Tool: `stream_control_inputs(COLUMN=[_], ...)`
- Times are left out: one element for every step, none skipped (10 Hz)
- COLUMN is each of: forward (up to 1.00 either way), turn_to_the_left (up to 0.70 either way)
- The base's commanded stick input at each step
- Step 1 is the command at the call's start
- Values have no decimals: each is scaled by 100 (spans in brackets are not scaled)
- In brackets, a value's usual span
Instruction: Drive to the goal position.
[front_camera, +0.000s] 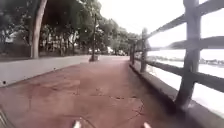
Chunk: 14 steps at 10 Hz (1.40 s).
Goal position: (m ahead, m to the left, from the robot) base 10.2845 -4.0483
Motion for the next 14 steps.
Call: stream_control_inputs(forward=[70, 70, 70, 70, 70, 70, 70, 70, 70, 70, 70, 70, 70, 70], turn_to_the_left=[0, 0, 0, 0, 0, 0, 0, 0, 0, 0, 0, 0, 0, 0])
